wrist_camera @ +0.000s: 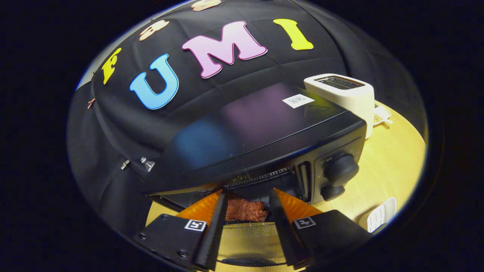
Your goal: Open the toaster oven, put the food inside, and close the toaster oven door.
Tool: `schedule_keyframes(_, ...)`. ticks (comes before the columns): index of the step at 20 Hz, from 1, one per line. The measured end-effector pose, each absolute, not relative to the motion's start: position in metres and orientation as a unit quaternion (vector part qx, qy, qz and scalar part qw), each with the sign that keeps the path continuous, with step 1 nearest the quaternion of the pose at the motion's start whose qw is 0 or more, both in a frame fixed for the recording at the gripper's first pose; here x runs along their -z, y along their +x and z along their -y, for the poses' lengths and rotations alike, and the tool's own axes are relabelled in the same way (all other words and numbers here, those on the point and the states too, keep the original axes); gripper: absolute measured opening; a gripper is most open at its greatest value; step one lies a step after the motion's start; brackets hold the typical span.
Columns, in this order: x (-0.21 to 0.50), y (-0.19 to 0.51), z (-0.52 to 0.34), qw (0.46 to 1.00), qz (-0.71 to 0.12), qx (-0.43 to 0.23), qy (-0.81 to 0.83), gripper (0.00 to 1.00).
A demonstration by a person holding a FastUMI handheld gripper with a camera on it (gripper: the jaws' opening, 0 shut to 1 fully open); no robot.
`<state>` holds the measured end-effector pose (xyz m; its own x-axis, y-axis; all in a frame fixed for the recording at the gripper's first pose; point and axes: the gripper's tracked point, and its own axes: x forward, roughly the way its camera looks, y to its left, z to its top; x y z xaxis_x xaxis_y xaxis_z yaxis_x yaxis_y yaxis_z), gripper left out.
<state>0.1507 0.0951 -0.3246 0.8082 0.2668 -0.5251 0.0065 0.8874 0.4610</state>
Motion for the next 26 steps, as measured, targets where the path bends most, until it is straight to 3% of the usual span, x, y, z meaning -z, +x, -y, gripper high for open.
schedule_keyframes(4, 0.318, 0.123, -0.080, 0.934, -0.307, -0.059, 0.173, 0.96)
schedule_keyframes(15, 0.296, 0.027, -0.099, 0.938, -0.317, -0.093, 0.103, 0.98)
schedule_keyframes(26, 0.379, -0.029, -0.151, 0.895, -0.432, -0.108, 0.037, 0.99)
